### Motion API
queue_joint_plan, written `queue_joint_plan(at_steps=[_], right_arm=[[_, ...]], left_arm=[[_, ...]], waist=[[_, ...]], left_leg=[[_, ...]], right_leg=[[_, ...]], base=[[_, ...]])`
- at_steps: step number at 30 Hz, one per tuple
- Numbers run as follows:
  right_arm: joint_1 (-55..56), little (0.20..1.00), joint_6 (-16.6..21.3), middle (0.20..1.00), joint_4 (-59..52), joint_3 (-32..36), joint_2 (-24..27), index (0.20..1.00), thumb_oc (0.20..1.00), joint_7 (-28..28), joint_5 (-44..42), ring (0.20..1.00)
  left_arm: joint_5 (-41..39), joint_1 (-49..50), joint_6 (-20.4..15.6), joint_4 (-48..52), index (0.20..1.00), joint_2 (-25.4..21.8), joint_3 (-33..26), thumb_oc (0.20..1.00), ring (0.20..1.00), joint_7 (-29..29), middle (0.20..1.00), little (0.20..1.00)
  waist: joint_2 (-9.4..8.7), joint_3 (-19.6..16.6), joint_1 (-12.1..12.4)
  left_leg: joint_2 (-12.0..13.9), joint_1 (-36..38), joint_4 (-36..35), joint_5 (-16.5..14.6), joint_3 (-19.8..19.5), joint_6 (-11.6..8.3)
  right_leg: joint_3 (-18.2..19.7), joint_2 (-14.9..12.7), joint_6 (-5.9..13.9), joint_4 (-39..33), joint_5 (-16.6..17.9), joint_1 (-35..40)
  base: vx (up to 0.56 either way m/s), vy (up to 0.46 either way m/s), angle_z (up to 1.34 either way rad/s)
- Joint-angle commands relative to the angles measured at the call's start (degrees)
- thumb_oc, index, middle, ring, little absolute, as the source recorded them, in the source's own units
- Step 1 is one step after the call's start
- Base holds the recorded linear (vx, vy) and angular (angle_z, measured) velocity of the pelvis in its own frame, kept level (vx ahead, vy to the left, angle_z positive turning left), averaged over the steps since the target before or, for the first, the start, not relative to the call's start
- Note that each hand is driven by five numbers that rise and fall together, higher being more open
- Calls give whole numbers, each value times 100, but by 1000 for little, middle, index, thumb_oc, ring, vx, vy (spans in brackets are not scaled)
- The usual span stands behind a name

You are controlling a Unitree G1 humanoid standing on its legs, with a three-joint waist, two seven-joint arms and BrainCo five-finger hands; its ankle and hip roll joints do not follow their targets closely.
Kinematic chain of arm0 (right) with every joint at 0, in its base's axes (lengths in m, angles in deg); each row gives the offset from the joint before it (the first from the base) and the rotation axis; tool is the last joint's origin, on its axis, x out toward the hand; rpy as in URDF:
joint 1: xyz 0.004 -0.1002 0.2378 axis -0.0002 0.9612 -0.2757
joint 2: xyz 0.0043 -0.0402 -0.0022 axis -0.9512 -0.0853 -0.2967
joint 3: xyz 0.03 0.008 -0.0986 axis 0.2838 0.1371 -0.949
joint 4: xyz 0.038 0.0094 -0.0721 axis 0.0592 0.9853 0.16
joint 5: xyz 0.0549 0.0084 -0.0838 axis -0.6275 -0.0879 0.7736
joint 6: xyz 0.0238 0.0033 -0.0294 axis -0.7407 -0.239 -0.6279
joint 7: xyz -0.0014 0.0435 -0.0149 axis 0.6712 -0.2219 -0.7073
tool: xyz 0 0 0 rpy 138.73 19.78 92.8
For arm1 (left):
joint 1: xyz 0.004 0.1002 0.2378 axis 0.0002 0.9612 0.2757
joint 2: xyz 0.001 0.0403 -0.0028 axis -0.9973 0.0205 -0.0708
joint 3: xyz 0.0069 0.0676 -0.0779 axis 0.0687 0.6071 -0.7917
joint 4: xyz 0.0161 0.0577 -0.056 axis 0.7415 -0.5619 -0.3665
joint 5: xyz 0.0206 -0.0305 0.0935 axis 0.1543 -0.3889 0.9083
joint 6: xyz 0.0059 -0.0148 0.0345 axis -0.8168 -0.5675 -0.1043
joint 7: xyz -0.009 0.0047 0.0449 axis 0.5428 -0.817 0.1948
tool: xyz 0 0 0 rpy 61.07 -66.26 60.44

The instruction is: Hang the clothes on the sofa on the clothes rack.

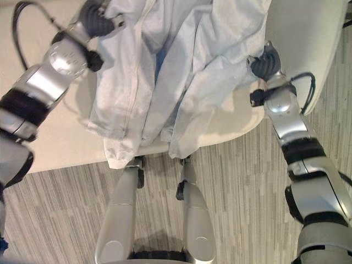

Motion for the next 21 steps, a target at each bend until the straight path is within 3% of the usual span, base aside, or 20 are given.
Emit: queue_joint_plan(at_steps=[1,2,3,5,6,8,10,12,13,16,21], right_arm=[[163,200,211,200,-475,640,859,200,200,-143,276,200],[156,200,206,200,-486,630,865,200,200,-142,277,200],[268,200,199,200,-717,676,962,200,200,-67,369,200],[328,200,184,200,-868,635,1015,200,200,-38,426,200],[525,200,193,200,-1123,733,967,200,200,42,482,200],[633,200,194,200,-1253,737,915,200,200,70,494,200],[846,200,187,200,-1527,745,858,200,200,198,543,200],[1145,200,211,200,-1908,761,677,200,200,389,622,200],[1141,200,211,200,-1907,755,676,200,200,388,622,200],[1415,200,227,200,-2329,998,346,200,200,465,630,200],[1524,200,233,200,-2469,1243,-107,200,200,430,568,200]], left_arm=[[365,142,-181,509,200,354,-678,200,200,87,200,200],[377,179,-166,547,200,346,-720,200,200,83,200,200],[363,740,-155,951,200,168,-1243,200,200,31,200,200],[399,1130,-127,1269,200,28,-1643,200,200,14,200,200],[407,1780,-142,1489,200,-30,-2195,200,200,23,200,200],[446,2172,-127,1722,200,-88,-2528,200,200,3,200,200],[500,2754,-139,1941,200,-117,-3037,200,200,31,200,200],[645,3763,-170,2294,200,-95,-3908,200,200,28,200,200],[646,3773,-168,2300,200,-94,-3917,200,200,27,200,200],[888,4328,-200,2399,200,-135,-4456,200,200,101,200,200],[1030,4622,-220,2573,200,-55,-4906,200,200,141,200,200]], waist=[[720,-134,299],[722,-134,283],[746,-134,334],[779,-135,358],[755,-341,402],[749,-516,394],[720,-907,427],[626,-1625,546],[627,-1626,542],[534,-2079,707],[506,-2321,900]], left_leg=[[405,2338,-2882,619,-358,-502],[396,2315,-2882,649,-361,-499],[373,2619,-2882,738,-329,-467],[403,2915,-2882,663,-289,-470],[395,3113,-2882,713,-262,-451],[410,3202,-2882,695,-258,-444],[444,3330,-2882,672,-247,-439],[543,3552,-2882,674,-212,-432],[544,3552,-2882,674,-212,-432],[626,3672,-2882,742,-192,-413],[753,3676,-2882,887,10,-414]], right_leg=[[-166,-263,408,-16,-1299,1237],[-163,-271,408,-16,-1273,1215],[-200,-256,405,-16,-1272,1517],[-230,-210,401,-16,-1375,1815],[-220,-156,394,-16,-1355,2040],[-238,-124,385,-16,-1391,2148],[-251,-59,379,-16,-1433,2321],[-276,64,350,-16,-1512,2662],[-277,64,350,-16,-1512,2662],[-285,180,322,-16,-1572,2933],[-473,281,329,-16,-1672,3145]], base=[[0,0,0],[0,0,0],[19,-12,14],[47,-62,20],[47,-127,15],[68,-91,6],[98,-125,10],[109,-240,9],[72,-230,-10],[19,-184,0],[-24,-150,11]])
